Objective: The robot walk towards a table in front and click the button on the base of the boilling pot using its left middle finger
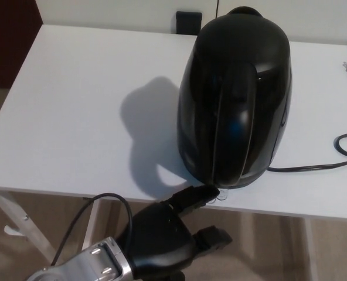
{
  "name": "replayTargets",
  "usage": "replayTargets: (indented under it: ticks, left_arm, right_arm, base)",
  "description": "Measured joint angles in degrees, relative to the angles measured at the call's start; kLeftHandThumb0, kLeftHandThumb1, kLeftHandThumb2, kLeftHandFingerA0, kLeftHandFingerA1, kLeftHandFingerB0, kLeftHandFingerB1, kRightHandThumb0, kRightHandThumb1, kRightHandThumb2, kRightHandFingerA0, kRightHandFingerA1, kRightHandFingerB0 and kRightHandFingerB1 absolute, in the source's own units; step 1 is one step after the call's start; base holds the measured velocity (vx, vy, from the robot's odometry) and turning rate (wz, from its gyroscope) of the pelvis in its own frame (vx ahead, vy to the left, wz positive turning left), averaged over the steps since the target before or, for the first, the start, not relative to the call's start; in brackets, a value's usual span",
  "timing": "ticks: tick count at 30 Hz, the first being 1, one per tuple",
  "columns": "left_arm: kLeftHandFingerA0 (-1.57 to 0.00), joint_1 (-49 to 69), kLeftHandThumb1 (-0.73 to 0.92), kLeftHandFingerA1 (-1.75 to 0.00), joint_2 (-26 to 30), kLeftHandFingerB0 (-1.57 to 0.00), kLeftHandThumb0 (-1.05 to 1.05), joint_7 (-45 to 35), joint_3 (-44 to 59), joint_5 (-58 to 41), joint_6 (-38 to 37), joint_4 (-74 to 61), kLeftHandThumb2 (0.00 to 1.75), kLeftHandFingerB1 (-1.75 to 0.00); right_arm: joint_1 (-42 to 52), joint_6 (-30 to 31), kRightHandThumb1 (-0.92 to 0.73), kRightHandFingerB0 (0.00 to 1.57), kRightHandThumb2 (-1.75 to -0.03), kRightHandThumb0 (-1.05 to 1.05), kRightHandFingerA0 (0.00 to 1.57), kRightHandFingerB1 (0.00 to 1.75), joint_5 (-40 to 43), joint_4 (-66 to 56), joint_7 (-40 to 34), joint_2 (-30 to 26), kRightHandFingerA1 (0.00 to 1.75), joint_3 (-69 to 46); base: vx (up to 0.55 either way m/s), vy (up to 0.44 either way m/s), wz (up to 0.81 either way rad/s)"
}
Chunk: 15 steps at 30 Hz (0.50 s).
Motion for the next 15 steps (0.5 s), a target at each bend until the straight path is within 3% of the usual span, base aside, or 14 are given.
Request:
replayTargets:
  ticks: [7, 15]
  left_arm:
    - [-0.29, 0.0, 0.68, -0.30, -0.2, -0.22, -0.56, 0.7, -1.5, 0.9, 0.2, 0.4, 0.61, -0.29]
    - [-0.30, 0.1, 0.66, -0.31, -0.2, -0.23, -0.56, 1.8, -2.9, 1.7, 0.8, 0.6, 0.61, -0.29]
  right_arm:
    - [-0.3, 0.2, -0.73, 0.41, -0.61, -0.10, 0.51, 0.42, -0.2, -0.2, 0.0, -0.2, 0.50, 0.2]
    - [-0.3, 0.7, -0.74, 0.41, -0.61, -0.09, 0.56, 0.43, -0.4, -0.9, 0.4, -0.4, 0.53, 0.3]
  base:
    - [0.00, 0.000, 0.00]
    - [0.00, 0.000, 0.00]
